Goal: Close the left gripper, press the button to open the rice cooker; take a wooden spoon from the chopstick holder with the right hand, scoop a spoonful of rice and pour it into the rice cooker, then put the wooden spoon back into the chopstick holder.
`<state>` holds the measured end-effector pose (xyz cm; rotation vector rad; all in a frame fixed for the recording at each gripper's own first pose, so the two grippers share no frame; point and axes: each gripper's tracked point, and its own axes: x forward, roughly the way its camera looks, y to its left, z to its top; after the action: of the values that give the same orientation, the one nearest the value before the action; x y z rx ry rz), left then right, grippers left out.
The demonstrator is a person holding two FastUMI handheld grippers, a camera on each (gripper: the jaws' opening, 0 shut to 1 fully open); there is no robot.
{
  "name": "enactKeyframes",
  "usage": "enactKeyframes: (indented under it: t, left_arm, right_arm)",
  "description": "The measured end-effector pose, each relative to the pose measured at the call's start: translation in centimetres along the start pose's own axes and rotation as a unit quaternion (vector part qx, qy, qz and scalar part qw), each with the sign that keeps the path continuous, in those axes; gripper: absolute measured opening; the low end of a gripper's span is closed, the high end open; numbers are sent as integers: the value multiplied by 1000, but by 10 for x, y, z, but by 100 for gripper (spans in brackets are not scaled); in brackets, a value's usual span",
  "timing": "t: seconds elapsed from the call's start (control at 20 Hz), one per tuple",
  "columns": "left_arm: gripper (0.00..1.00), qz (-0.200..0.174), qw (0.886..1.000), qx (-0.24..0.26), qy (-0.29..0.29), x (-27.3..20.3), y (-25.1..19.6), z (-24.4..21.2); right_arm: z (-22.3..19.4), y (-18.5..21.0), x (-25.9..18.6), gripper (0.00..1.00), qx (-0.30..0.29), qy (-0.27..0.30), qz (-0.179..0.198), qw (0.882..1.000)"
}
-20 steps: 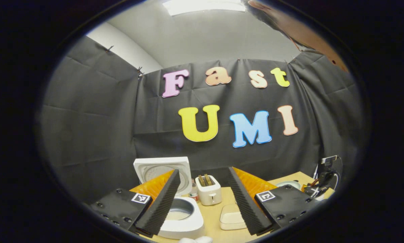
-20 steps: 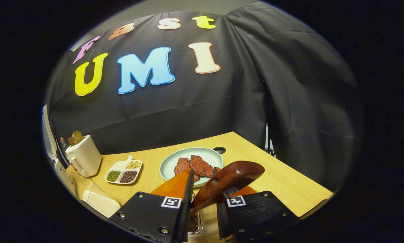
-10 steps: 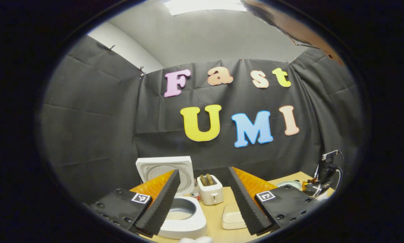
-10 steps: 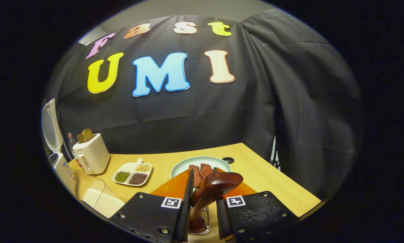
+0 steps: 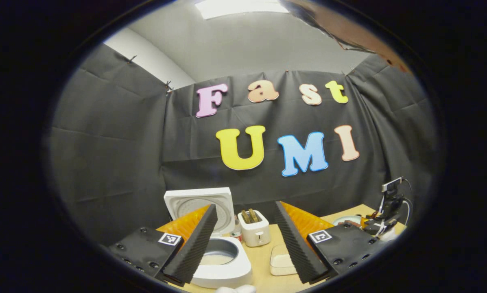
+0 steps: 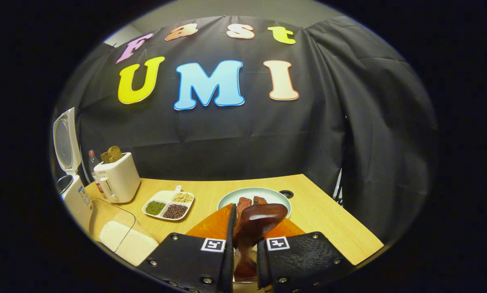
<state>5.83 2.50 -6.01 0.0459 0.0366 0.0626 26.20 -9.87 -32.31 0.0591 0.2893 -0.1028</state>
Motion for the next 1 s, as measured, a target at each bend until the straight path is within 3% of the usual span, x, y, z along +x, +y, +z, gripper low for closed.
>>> enactKeyframes:
  t: [0.25,0.5,0.75,1.0]
  left_arm:
    - [100,8,1000,-8,2,1,14,-3]
    - [100,15,1000,-10,4,-2,32,-11]
    - [98,33,999,-6,11,-6,62,-27]
    - [98,53,999,-1,12,-13,88,-39]
  right_arm:
    - [21,2,-7,23,-13,-14,-6,1000]
    - [97,35,-41,23,-48,-62,11,997]
    - [166,126,-75,22,-83,-98,63,990]
    - [150,230,-88,22,-122,-96,112,981]
